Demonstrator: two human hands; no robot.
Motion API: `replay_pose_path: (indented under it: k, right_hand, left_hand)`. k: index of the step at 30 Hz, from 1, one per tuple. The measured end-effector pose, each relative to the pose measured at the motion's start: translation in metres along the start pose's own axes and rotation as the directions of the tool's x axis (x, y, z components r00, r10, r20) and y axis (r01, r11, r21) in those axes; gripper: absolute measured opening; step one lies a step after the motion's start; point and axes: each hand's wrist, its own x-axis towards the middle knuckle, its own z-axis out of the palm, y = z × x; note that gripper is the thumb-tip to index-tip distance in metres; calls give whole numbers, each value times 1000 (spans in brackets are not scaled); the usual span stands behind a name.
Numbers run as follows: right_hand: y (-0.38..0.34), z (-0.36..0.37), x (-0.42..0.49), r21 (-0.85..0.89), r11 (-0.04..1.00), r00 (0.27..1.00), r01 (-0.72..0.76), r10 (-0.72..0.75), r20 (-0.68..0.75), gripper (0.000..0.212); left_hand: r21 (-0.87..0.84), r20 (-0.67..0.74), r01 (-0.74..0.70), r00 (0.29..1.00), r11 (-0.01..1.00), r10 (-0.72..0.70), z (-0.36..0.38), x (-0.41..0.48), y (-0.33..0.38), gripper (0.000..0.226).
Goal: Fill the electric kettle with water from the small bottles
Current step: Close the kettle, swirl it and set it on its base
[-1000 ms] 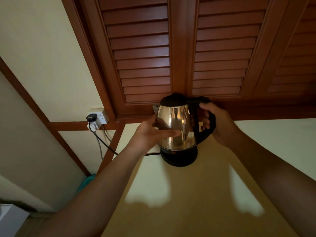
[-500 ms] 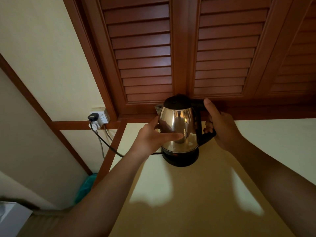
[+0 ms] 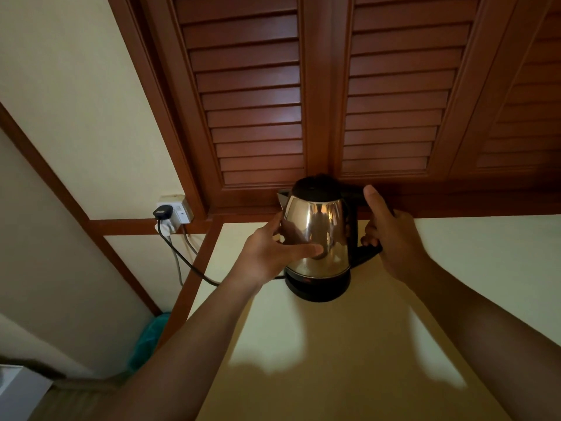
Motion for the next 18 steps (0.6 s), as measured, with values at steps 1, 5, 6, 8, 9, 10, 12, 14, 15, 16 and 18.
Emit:
replay_pose_path:
  k: [1, 5, 6, 8, 9, 10, 12, 14, 15, 16, 18]
  right_hand:
    - [1, -2, 0, 12, 1000, 1000, 0, 0, -1, 44]
    - [1, -4, 2, 20, 1000, 1000, 12, -12, 11, 42]
    - [1, -3, 2, 6, 1000, 1000, 20, -21, 15, 42]
    - [0, -1, 0, -22, 999, 999, 38, -37, 20, 41]
    - [-1, 0, -1, -32, 998, 999, 45, -45, 24, 40]
    - [-1, 0, -2, -41, 998, 998, 53, -51, 28, 40]
    - [-3, 2, -5, -66, 995, 997, 68, -66, 38, 43]
    - [-5, 4, -7, -90, 992, 996, 83, -80, 43, 44]
    - [-6, 5, -8, -99, 991, 995, 89, -85, 42, 45]
    - [-6, 5, -9, -108, 990, 995, 93, -89, 39, 46]
    - [-6, 6, -11, -124, 987, 994, 105, -101, 35, 48]
  left_hand:
    - [21, -2, -17, 1000, 1000, 17, 2, -1, 1, 40]
    - [24, -22, -36, 999, 999, 36, 6, -6, -2, 50]
    - [4, -25, -32, 999, 999, 32, 6, -8, -3, 49]
    - [-41, -21, -32, 999, 999, 31, 6, -11, -7, 44]
    - [-60, -20, -38, 999, 997, 37, 6, -12, -8, 42]
    - [-73, -18, -41, 999, 996, 40, 7, -14, -9, 41]
    - [-81, -25, -45, 999, 996, 43, 8, -17, -11, 39]
    - [-76, -26, -53, 998, 996, 51, 9, -19, -11, 39]
    - [-78, -32, -60, 998, 995, 58, 10, -20, -12, 40]
    - [-82, -40, -68, 997, 994, 64, 10, -21, -13, 39]
    - [-84, -40, -76, 997, 994, 73, 10, -21, -17, 37]
